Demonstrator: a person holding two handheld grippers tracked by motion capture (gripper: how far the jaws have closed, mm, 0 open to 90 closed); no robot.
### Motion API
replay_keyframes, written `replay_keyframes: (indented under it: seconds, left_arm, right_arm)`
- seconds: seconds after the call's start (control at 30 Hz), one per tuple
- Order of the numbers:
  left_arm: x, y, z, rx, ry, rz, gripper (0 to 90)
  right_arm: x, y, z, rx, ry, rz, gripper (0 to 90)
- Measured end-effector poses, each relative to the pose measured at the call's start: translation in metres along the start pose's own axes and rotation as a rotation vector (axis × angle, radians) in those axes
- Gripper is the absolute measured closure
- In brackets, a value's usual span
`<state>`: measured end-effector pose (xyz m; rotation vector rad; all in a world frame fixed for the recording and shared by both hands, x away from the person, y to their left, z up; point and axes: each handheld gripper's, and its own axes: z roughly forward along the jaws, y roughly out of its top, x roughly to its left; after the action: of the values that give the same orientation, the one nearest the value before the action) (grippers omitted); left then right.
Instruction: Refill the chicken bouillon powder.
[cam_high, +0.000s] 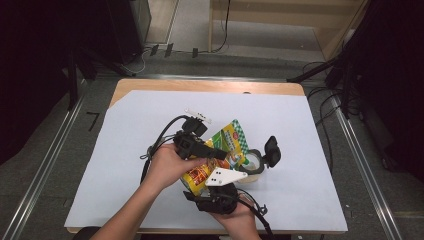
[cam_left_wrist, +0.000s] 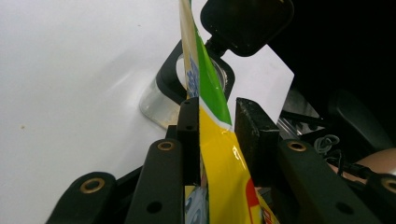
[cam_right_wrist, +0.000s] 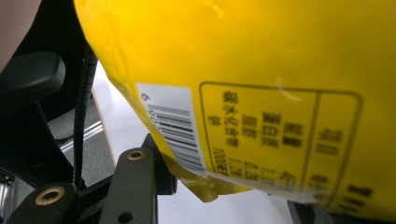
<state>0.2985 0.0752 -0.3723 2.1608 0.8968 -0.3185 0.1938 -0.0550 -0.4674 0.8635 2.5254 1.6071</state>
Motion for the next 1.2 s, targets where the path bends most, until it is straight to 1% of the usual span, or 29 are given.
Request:
replay_keyframes:
  seconds: [0.1, 0.2, 0.27, 0.4, 0.6, 0.73, 0.8, 0.87, 0.93, 1.03, 1.1, 1.17, 1.2]
  left_arm:
    - [-0.001, 0.008, -0.001, 0.017, -0.003, -0.019, 72.3]
    - [-0.001, 0.013, 0.0, 0.041, 0.002, -0.035, 73.0]
    - [0.0, 0.015, 0.002, 0.053, 0.001, -0.045, 73.3]
    - [0.003, 0.016, 0.004, 0.065, 0.002, -0.063, 73.6]
    - [0.003, 0.017, 0.004, 0.053, 0.003, -0.056, 69.9]
    - [0.002, 0.017, 0.004, 0.043, -0.015, -0.054, 65.5]
    - [0.0, 0.016, 0.003, 0.044, -0.007, -0.033, 64.1]
    - [-0.002, 0.016, 0.002, 0.034, -0.009, -0.035, 62.5]
    - [-0.003, 0.015, 0.0, 0.025, -0.018, -0.031, 62.5]
    - [-0.004, 0.015, -0.001, 0.03, -0.014, -0.035, 63.1]
    - [-0.005, 0.016, 0.0, 0.041, 0.012, -0.028, 66.4]
    - [-0.006, 0.016, 0.001, 0.048, 0.027, -0.01, 70.2]
    - [-0.007, 0.016, 0.001, 0.05, 0.035, -0.009, 71.4]
  right_arm:
    - [0.0, 0.004, -0.003, -0.011, -0.007, -0.018, 57.5]
    - [0.0, 0.006, -0.005, -0.025, -0.011, -0.025, 57.0]
    - [0.0, 0.006, -0.005, -0.027, -0.016, -0.037, 56.8]
    - [-0.001, 0.006, -0.004, -0.02, -0.015, -0.035, 56.8]
    - [-0.002, 0.007, -0.003, -0.026, -0.004, -0.008, 58.1]
    - [-0.003, 0.007, -0.005, -0.045, -0.001, 0.011, 59.0]
    - [-0.003, 0.008, -0.007, -0.06, -0.002, 0.031, 59.1]
    - [-0.005, 0.01, -0.01, -0.078, 0.007, 0.057, 59.4]
    - [-0.006, 0.01, -0.012, -0.084, 0.006, 0.058, 59.5]
    - [-0.005, 0.01, -0.014, -0.091, 0.007, 0.057, 59.4]
    - [-0.005, 0.011, -0.013, -0.083, 0.009, 0.054, 58.9]
    - [-0.004, 0.01, -0.011, -0.068, 0.005, 0.048, 58.3]
    - [-0.004, 0.01, -0.011, -0.065, 0.013, 0.051, 58.1]
